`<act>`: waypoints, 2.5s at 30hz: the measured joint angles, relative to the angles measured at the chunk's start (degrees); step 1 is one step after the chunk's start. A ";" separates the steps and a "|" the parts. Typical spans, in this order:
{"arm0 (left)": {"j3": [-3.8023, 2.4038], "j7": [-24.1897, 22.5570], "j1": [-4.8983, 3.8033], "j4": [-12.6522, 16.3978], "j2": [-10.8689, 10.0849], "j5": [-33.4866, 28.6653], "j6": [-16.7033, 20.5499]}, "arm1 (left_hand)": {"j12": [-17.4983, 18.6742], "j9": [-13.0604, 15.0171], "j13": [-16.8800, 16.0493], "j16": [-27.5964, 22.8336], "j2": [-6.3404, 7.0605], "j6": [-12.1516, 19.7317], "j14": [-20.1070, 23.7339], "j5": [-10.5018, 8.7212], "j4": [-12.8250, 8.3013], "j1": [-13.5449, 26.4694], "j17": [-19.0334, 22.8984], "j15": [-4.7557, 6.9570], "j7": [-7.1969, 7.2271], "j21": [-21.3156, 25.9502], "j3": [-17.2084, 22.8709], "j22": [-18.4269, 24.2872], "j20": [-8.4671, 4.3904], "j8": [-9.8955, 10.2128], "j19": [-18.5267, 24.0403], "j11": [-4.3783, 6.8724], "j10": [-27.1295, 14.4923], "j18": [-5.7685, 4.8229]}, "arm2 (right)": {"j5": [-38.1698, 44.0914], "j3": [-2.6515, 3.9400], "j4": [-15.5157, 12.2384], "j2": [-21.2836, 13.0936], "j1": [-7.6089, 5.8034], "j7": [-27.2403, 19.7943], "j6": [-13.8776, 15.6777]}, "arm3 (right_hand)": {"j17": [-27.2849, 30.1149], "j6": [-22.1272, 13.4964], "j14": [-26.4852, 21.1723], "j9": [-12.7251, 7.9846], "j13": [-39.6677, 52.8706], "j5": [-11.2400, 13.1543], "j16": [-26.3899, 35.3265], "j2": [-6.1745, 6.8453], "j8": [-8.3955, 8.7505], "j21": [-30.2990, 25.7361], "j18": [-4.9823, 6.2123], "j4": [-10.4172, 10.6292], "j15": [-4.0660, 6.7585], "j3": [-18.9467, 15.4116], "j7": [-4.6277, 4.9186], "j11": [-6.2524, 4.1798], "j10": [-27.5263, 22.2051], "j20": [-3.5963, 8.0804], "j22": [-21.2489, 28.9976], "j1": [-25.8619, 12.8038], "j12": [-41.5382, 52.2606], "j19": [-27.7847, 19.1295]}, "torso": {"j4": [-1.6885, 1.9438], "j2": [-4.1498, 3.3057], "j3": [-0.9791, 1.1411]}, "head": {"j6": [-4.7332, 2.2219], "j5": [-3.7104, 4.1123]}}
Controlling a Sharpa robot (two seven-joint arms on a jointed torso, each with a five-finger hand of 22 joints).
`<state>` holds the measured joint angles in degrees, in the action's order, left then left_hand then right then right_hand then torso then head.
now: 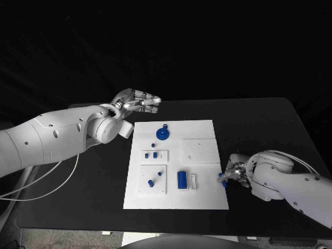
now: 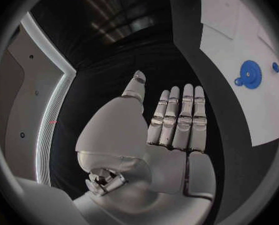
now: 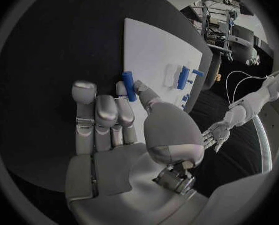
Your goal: Assemble the parts on the task board
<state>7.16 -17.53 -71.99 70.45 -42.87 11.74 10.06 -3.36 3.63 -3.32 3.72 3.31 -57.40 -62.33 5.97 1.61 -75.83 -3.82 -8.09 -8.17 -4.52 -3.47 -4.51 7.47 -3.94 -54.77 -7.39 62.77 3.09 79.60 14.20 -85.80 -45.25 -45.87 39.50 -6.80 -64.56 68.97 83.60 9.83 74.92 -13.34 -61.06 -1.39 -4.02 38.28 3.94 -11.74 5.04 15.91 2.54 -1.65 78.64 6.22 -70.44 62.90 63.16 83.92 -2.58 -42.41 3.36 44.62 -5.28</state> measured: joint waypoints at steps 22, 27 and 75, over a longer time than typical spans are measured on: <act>0.02 0.14 0.00 -0.14 -0.11 0.00 -0.07 | 0.00 0.00 0.00 0.00 0.00 0.00 0.00 0.00 0.00 0.00 0.00 0.00 0.00 0.00 0.00 0.00 0.00 0.00 0.00 0.00 0.00 0.00 | -2.40 2.97 -8.20 -4.09 0.60 0.32 5.41 | 0.32 1.41 0.11 -1.53 0.00 -1.76 0.00 -1.03 0.53 0.48 0.01 -0.92 0.11 0.79 -0.59 -1.03 0.00 0.03 -0.06 -0.01 0.00 0.03 | -0.01 0.01 -0.04 | -0.16 -0.16; 0.03 0.17 0.00 -0.14 -0.17 0.00 -0.08 | 0.00 -0.01 0.00 0.00 0.00 0.00 0.00 0.00 0.00 0.00 0.00 0.00 0.00 0.00 0.00 0.00 0.00 0.00 0.00 0.00 0.00 0.00 | -3.63 3.17 -9.17 -3.67 0.57 0.39 5.79 | 0.44 1.41 0.11 -1.52 0.00 -1.76 0.00 -1.09 0.53 0.47 0.02 -0.92 0.10 0.79 -0.59 -1.02 0.00 0.22 -0.05 -0.69 0.00 0.22 | 0.03 -0.01 -0.03 | -0.06 -0.29; 0.03 0.68 0.00 -0.24 0.53 0.00 -0.54 | 0.00 -0.01 0.00 0.00 -0.22 0.00 0.00 0.00 0.00 0.22 0.00 0.00 0.00 0.00 0.00 0.00 0.00 0.00 0.00 0.00 0.00 -0.01 | -9.65 -0.64 1.52 9.32 0.54 0.50 2.76 | 1.04 1.40 -0.05 -2.33 -0.14 0.03 0.94 -1.77 -0.01 0.21 0.01 3.69 0.24 -3.02 -0.58 -0.80 0.21 0.22 0.37 -1.82 -1.06 0.21 | -0.01 -0.02 0.03 | 0.38 -0.94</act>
<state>7.19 -16.85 -71.99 70.21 -42.34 11.74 9.52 -3.36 3.62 -3.32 3.72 3.09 -57.40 -62.33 5.97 1.61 -75.61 -3.82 -8.09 -8.17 -4.51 -3.47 -4.51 7.47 -3.94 -54.77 -7.39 62.77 3.08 69.94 13.56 -84.28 -35.93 -45.33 40.01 -4.04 -63.52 70.37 83.55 7.50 74.78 -13.31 -60.12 -3.16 -4.03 38.49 3.94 -8.05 5.29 12.89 1.96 -2.45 78.84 6.44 -70.06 61.08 62.10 84.14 -2.59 -42.43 3.39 44.99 -6.23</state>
